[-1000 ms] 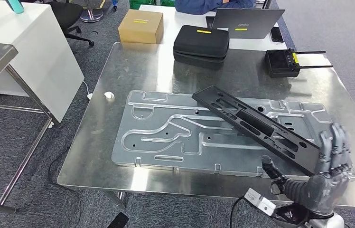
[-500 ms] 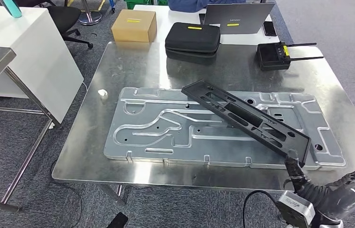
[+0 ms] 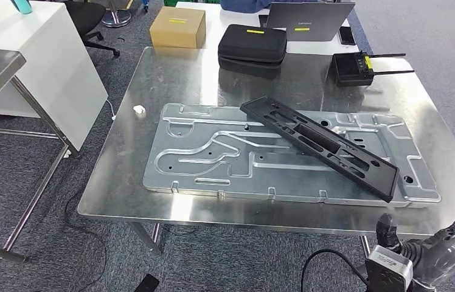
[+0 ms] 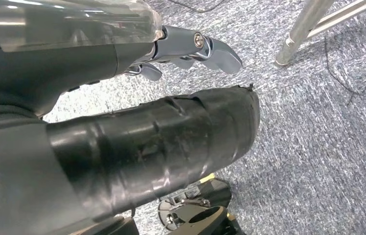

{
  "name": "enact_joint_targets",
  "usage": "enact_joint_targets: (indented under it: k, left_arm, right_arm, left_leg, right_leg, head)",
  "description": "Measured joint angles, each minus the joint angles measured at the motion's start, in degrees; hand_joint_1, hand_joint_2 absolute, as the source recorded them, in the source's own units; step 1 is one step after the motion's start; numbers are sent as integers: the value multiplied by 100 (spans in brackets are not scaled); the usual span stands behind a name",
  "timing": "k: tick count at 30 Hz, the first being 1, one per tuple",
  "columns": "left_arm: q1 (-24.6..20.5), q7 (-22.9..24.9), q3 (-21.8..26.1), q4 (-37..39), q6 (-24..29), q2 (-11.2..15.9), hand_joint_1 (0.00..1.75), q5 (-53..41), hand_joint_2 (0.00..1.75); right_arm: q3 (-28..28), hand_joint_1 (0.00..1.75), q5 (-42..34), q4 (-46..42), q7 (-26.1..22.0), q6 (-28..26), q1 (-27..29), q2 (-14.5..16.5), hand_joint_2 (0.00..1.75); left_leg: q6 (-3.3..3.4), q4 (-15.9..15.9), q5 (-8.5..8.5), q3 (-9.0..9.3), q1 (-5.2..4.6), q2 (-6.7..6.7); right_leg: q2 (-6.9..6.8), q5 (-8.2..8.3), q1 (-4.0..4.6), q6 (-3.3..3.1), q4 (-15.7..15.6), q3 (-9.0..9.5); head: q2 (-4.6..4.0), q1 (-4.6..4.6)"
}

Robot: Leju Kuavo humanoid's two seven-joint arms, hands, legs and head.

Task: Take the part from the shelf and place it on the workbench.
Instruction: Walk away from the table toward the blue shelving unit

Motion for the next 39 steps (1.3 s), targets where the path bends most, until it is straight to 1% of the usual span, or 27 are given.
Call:
enact_joint_targets:
  k: [1, 2, 5, 6, 7, 10, 11, 12, 13, 15, 16, 17, 20, 21, 22, 23, 25, 26, 27, 28, 30, 31, 32, 34, 36, 37, 39]
  left_arm:
    - [-1, -6, 8, 0, 4, 0, 0, 3, 0]
    - [-2, -10, 20, 0, 8, 0, 0, 4, 0]
    - [4, -13, 62, 0, 21, -2, 0, 11, 0]
    - [7, -13, 73, 0, 26, -2, 0, 13, 0]
    - [8, -13, 81, 0, 34, -2, 0, 14, 0]
    - [17, -13, 88, 0, 49, -1, 0, 15, 0]
    - [23, -13, 88, 0, 50, 0, 0, 15, 0]
    - [29, -13, 89, 0, 50, 0, 0, 16, 0]
    - [32, -13, 89, 0, 51, 0, 0, 16, 0]
    - [21, -13, 89, 0, 54, 3, 0, 17, 0]
    - [13, -14, 89, 0, 57, 6, 0, 17, 0]
    - [8, -16, 89, 0, 61, 9, 0, 18, 0]
    - [22, -19, 91, 1, 66, 10, 0, 21, 0]
    - [24, -19, 93, 1, 67, 9, 0, 25, 0]
    - [23, -19, 95, 1, 67, 7, 0, 30, 0]
    - [20, -19, 96, 1, 68, 4, 0, 37, 0]
    - [26, -19, 98, 1, 68, 4, 0, 50, 0]
    - [33, -19, 98, 1, 68, 4, 0, 56, 0]
    - [41, -19, 98, 1, 68, 4, 0, 60, 0]
    - [45, -19, 98, 1, 68, 4, 0, 62, 0]
    - [46, -19, 98, 1, 70, 3, 0, 63, 0]
    - [46, -20, 99, 1, 73, 2, 0, 64, 0]
    - [44, -20, 100, 0, 78, 2, 0, 67, 0]
    - [40, -22, 102, 0, 87, 2, 0, 73, 0]
    - [43, -23, 107, 0, 95, 1, 0, 80, 0]
    - [47, -24, 113, 1, 99, 0, 0, 84, 0]
    - [52, -24, 125, 2, 110, 0, 0, 98, 0]
  right_arm:
    - [7, 0, -18, -1, 9, 0, 11, -10, 0]
    - [11, 0, -30, -2, 13, 0, 25, -17, 0]
    - [23, 0, -87, -4, 23, 1, 60, -37, 0]
    - [34, 0, -111, -4, 27, 1, 64, -43, 0]
    - [47, 0, -128, -4, 31, 2, 65, -48, 0]
    - [90, 0, -150, -3, 37, 2, 81, -50, 0]
    - [97, 0, -157, -3, 38, 2, 86, -51, 0]
    - [102, 0, -165, -2, 40, 2, 89, -52, 0]
    - [104, 0, -174, -3, 44, 2, 92, -54, 0]
    - [108, 0, -188, -4, 52, 2, 96, -55, 0]
    - [110, 0, -191, -4, 56, 2, 97, -57, 0]
    - [115, 0, -193, -4, 57, 2, 99, -60, 0]
    - [127, 0, -210, -4, 63, 2, 109, -69, 0]
    - [129, 0, -217, -4, 64, 2, 115, -78, 0]
    - [129, 0, -222, -4, 66, 2, 120, -89, 0]
    - [129, 0, -230, -4, 68, 2, 126, -100, 0]
    - [130, 0, -263, -4, 72, 2, 142, -111, 0]
    - [131, 0, -281, -3, 74, 2, 151, -115, 0]
    - [131, 0, -293, -3, 76, 2, 158, -119, 0]
    - [131, 0, -299, -2, 77, 2, 162, -123, 0]
    - [131, 0, -327, -3, 78, 2, 158, -127, 0]
    - [131, 0, -359, -4, 78, 1, 162, -128, 0]
    - [131, 0, -399, -5, 79, 1, 164, -131, 0]
    - [132, 0, -485, -5, 84, 1, 171, -136, 0]
    - [134, 0, -553, -4, 90, 3, 168, -144, 0]
    - [137, 0, -584, -4, 92, 3, 169, -147, 0]
    - [139, 0, -650, -2, 99, 9, 175, -150, 0]
  left_leg:
    - [-32, 8, 15, -15, -7, 0]
    - [-68, 10, 34, -26, -11, 0]
    - [-185, -4, 69, -50, -3, -3]
    - [-213, 68, -14, -88, 2, -6]
    - [-230, 257, -184, -167, 5, -10]
    - [-256, 1297, -866, -531, 11, -13]
    - [-257, 1510, -959, -568, 10, -13]
    - [-249, 1516, -949, -502, 10, -13]
    - [-230, 1289, -849, -315, 8, -13]
    - [-167, 492, -611, 218, -13, -11]
    - [-139, 177, -532, 404, -29, -10]
    - [-115, 5, -498, 493, -47, -9]
    - [-38, -72, -389, 464, -52, -3]
    - [1, -97, -330, 445, -39, 6]
    - [37, -122, -267, 414, -25, 16]
    - [64, -129, -213, 372, -16, 27]
    - [89, -122, -128, 252, -17, 33]
    - [84, -112, -89, 189, -18, 36]
    - [75, -99, -55, 129, -18, 36]
    - [61, -80, -29, 77, -15, 35]
    - [25, -33, 6, 0, -12, 30]
    - [-3, -17, 24, -22, -15, 27]
    - [-34, -6, 44, -33, -18, 24]
    - [-111, -14, 94, -44, -18, 21]
    - [-184, 27, 63, -82, -13, 16]
    - [-209, 146, -68, -136, -11, 10]
    - [-241, 703, -544, -340, -3, 0]
  right_leg:
    - [2, 59, 14, -22, -251, 134]
    - [6, 76, 32, -48, -370, 181]
    - [4, 172, 44, -170, -405, 135]
    - [-5, 217, 34, -225, -432, 115]
    - [-14, 265, 25, -279, -457, 82]
    - [-29, 374, 52, -348, -441, -81]
    - [-30, 405, 64, -350, -422, -143]
    - [-30, 434, 74, -348, -401, -202]
    - [-28, 461, 83, -340, -377, -257]
    - [-26, 509, 104, -308, -324, -341]
    - [-26, 532, 112, -282, -300, -367]
    - [-30, 554, 114, -251, -286, -380]
    - [-34, 622, 98, -136, -303, -385]
    - [-25, 558, 92, -100, -259, -408]
    - [-14, 405, 88, -69, -124, -465]
    - [-5, 171, 71, -44, 122, -555]
    - [-1, -314, 50, 3, 823, -771]
    - [-1, -434, 39, 22, 1083, -814]
    - [-2, -443, 30, 34, 1156, -757]
    - [-2, -351, 21, 38, 998, -584]
    - [-2, -118, 11, 17, 206, -19]
    - [3, -31, 26, -7, -120, 188]
    - [7, 9, 43, -37, -330, 306]
    - [15, 51, 84, -109, -394, 298]
    - [8, 111, 59, -209, -459, 265]
    - [1, 163, 46, -262, -487, 234]
    - [-13, 259, 46, -335, -506, 136]
  head:
    - [0, -1]
    - [0, -2]
    - [0, -3]
    - [0, -5]
    - [0, -10]
    - [0, -25]
    - [0, -25]
    - [0, -25]
    - [0, -25]
    - [0, -25]
    - [0, -22]
    - [0, -20]
    - [0, -17]
    - [0, -13]
    - [0, -9]
    - [0, -6]
    - [0, -3]
    - [0, -4]
    - [0, -4]
    - [0, -4]
    - [0, -4]
    - [0, -6]
    - [0, -5]
    - [0, -5]
    - [0, -7]
    - [0, -12]
    - [0, -25]
